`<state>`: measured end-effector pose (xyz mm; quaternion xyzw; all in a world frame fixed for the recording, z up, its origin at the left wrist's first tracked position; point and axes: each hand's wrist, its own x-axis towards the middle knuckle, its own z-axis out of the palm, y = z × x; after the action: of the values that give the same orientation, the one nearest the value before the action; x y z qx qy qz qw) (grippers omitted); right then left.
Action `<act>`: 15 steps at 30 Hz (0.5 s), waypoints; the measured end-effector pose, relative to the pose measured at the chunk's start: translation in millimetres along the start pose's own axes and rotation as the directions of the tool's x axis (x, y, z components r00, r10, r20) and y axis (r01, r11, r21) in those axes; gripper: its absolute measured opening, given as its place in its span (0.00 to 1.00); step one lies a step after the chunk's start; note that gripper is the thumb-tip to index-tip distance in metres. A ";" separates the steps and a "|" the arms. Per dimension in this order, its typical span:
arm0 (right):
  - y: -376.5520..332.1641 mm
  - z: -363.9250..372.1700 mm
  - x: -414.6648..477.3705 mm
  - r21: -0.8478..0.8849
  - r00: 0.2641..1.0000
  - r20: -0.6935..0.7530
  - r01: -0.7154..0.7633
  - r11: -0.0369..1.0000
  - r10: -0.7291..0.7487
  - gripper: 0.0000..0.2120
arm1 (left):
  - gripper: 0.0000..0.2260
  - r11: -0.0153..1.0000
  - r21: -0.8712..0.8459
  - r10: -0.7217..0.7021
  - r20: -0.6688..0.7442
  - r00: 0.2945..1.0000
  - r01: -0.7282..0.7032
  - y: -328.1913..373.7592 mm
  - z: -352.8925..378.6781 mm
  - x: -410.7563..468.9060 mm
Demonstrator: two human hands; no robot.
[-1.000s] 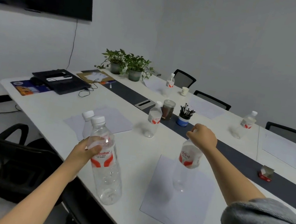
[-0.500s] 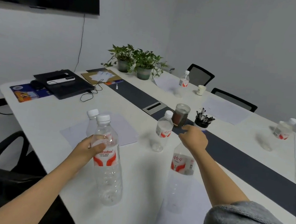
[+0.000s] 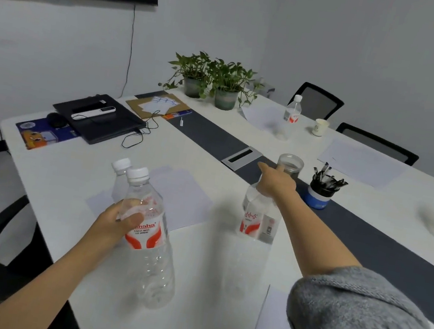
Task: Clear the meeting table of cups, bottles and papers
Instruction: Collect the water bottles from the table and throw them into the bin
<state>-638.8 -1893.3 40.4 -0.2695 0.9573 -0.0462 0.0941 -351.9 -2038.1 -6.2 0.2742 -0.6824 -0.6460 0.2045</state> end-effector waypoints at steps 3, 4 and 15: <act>-6.0 8.1 -0.5 -0.042 0.999 0.026 -0.028 0.999 0.029 0.22 | 0.33 0.999 0.032 -0.007 0.008 1.000 0.007 -2.7 -9.0 -3.2; -6.7 11.0 -2.8 -0.050 1.000 0.001 -0.031 0.998 0.031 0.20 | 0.30 1.000 0.021 -0.012 0.007 1.000 0.012 -2.7 -11.7 -3.6; -4.5 -7.7 -88.3 0.019 0.997 -0.059 -0.055 0.998 0.056 0.16 | 0.24 0.999 0.028 0.039 0.151 0.988 -0.044 11.2 -31.2 -12.4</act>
<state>-564.2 -1850.5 62.3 -0.2406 0.9663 -0.0598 0.0690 -323.9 -2054.0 8.4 0.2134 -0.7116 -0.6497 0.1615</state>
